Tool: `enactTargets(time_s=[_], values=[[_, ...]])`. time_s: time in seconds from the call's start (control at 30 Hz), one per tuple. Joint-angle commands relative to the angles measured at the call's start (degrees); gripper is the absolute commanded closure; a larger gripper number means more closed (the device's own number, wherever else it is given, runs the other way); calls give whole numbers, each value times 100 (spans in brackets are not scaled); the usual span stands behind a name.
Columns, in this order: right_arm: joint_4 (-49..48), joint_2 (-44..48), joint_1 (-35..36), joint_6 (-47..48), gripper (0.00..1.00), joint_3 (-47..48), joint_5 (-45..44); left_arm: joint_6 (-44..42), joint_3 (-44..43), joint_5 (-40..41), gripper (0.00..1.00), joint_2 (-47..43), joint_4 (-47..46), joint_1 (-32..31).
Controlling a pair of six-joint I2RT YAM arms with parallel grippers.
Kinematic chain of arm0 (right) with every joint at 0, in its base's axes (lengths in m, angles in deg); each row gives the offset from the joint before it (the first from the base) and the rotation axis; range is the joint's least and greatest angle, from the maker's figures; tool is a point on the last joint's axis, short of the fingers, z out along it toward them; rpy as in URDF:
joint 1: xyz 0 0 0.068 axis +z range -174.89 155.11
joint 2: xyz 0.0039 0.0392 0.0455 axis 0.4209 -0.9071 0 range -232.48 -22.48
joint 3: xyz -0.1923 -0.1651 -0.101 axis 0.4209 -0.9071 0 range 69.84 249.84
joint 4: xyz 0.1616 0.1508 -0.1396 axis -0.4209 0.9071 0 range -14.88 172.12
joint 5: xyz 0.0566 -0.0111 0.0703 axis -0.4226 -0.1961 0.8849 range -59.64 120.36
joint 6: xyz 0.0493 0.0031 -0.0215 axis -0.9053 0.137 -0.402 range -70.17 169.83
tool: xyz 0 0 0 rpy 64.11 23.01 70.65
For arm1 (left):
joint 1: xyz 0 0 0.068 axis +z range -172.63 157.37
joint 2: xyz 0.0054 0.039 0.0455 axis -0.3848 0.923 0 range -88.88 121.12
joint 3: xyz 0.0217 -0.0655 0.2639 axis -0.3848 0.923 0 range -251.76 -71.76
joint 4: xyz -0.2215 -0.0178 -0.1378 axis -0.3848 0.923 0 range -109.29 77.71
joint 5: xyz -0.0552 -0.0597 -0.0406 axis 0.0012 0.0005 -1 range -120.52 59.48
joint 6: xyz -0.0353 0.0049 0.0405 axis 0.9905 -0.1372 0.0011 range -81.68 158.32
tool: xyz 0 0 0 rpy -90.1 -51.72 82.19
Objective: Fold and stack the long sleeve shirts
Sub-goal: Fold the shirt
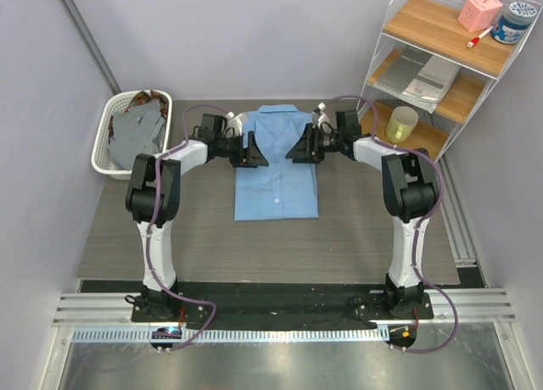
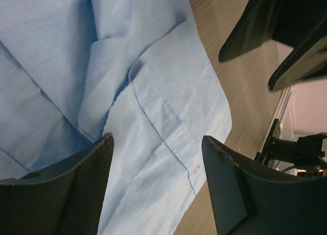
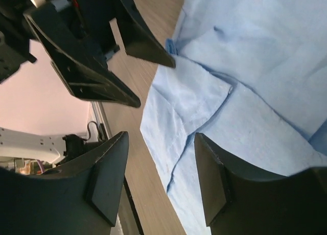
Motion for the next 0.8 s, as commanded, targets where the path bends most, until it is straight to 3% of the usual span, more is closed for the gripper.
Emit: enactTargets(time_s=[0.0, 0.17, 0.33, 0.47, 0.67, 0.77], values=[[219, -548, -103, 304, 42, -206, -138, 40, -172, 208, 30, 332, -78, 169], [516, -1095, -438, 585, 44, -39, -366, -153, -330, 147, 31, 736, 133, 248], [938, -1043, -535, 875, 45, -38, -306, -355, -252, 77, 31, 659, 203, 380], [1220, -334, -378, 963, 43, -108, 237, -1067, 238, -160, 29, -386, 327, 328], [1265, 1179, 229, 814, 41, -1109, 591, -830, 1441, -653, 28, -1732, 652, -163], [1195, 1304, 510, 840, 41, -1733, 539, -611, 2031, -723, 28, -1873, 450, -514]])
